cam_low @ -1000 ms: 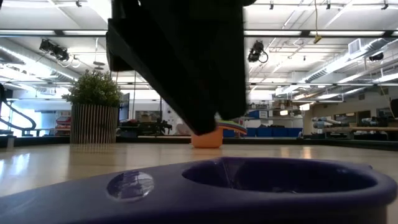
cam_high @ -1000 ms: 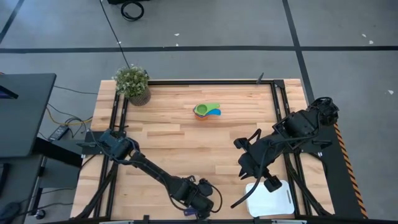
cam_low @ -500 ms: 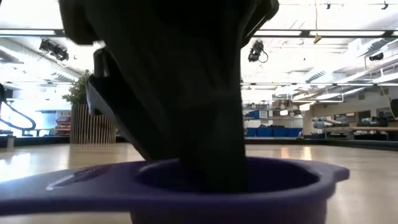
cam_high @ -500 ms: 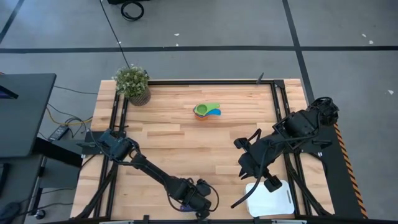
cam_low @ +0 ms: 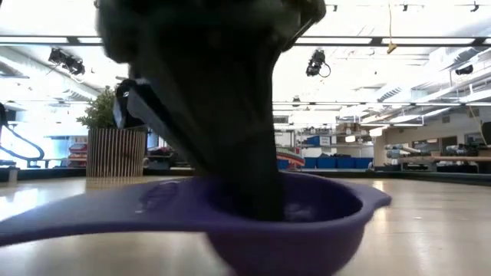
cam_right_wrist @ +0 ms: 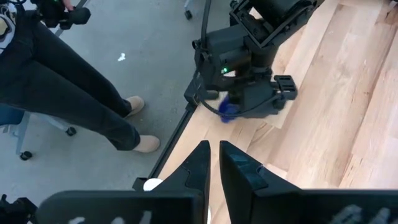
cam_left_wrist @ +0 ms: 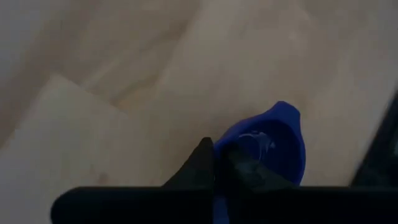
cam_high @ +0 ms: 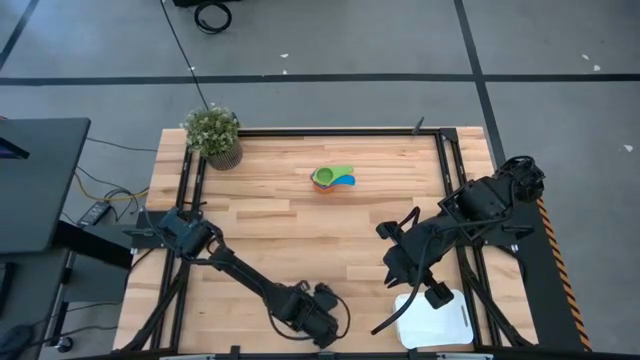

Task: Nest measuring cups in basket
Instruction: Stack the dark blue measuring cup on top of the green measuring cup

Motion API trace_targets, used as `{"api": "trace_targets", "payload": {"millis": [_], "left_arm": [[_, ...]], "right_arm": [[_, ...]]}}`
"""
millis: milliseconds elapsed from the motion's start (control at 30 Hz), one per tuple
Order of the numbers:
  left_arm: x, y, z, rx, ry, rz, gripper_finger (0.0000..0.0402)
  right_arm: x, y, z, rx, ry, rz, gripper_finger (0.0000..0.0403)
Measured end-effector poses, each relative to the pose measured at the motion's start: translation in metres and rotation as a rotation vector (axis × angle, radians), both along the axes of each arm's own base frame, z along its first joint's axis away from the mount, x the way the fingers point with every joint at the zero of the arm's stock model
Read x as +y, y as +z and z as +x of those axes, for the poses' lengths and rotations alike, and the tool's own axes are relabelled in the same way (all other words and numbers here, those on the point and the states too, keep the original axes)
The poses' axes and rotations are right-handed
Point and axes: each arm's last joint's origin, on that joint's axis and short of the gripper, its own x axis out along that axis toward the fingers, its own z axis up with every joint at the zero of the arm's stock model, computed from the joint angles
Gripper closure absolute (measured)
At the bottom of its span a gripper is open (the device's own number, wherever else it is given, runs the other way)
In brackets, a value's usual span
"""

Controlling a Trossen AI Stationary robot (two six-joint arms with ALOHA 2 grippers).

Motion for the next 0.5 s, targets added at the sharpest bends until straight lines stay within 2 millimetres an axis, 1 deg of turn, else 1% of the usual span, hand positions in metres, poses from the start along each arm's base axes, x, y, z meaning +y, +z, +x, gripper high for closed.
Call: {"api": "trace_targets", "payload": {"millis": [67,200,333,433,500], "left_arm": [[0.007,0.000,0.004,-0.014,0.084,0.000,0.0387],[0.027,-0.001,0.013,-0.026,0.257,-0.003,0.0387],[0.053,-0.002,0.021,-0.024,0.453,-0.001,0.0388],[0.075,-0.003,0.028,-0.030,0.588,-0.007,0.0388],[0.089,-0.004,0.032,-0.035,0.645,-0.004,0.0388]], "right_arm": [[0.000,0.000,0.000,0.000,0.000,0.000,0.0370],[0.000,0.000,0.000,0.002,0.000,-0.001,0.0385],[0.000,0.000,0.000,0.002,0.000,-0.001,0.0397],[0.000,0.000,0.000,-0.003,-0.010,-0.012,0.0397],[-0.001,-0.001,0.000,-0.006,-0.021,-0.026,0.0395]]}}
